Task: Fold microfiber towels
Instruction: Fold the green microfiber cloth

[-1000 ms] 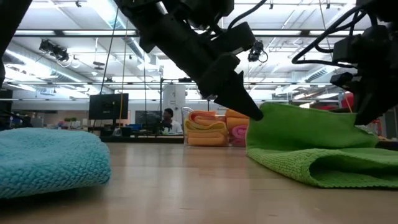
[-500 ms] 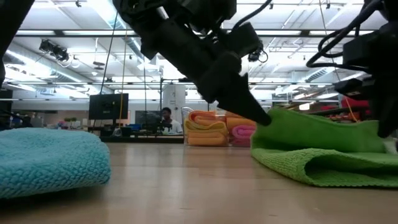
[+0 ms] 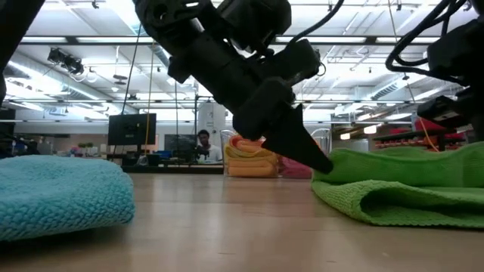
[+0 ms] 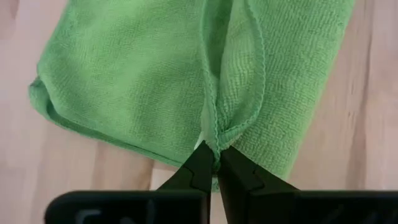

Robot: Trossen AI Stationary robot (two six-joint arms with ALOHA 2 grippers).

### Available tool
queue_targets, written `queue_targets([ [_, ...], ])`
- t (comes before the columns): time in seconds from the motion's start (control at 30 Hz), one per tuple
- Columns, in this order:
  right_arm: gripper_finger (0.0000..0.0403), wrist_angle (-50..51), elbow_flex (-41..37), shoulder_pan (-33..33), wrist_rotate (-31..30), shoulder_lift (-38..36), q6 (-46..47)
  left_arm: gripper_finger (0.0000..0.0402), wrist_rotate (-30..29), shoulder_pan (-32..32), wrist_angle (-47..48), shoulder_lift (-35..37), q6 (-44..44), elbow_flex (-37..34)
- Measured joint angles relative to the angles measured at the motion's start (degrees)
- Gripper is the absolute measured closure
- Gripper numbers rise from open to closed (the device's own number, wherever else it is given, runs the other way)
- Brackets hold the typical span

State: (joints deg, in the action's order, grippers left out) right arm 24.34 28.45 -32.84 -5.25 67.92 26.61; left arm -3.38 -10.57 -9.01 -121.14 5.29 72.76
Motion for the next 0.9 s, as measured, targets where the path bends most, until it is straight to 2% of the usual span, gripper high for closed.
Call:
queue_targets([
  [0.33, 0.0276, -6.90, 0.00, -1.15, 1.53, 4.88, 2.03, 0.0281, -0.48, 0.07, 1.55, 0.00, -1.45, 0.04],
  [0.47, 0.0246, -8.41, 0.00, -1.17, 3.87, 6.65, 4.61, 0.0252, -0.48, -0.26, 1.66, 0.00, -1.63, 0.04],
  [0.7, 0.0205, -8.34, 0.00, -1.20, 6.61, 4.75, 5.37, 0.0214, -0.39, -0.71, 2.74, 1.14, -0.86, 0.02],
  [0.9, 0.0174, -7.72, 0.00, -1.21, 6.45, 1.38, 6.39, 0.0201, -0.57, -0.99, 4.66, 3.06, -1.92, 0.04],
])
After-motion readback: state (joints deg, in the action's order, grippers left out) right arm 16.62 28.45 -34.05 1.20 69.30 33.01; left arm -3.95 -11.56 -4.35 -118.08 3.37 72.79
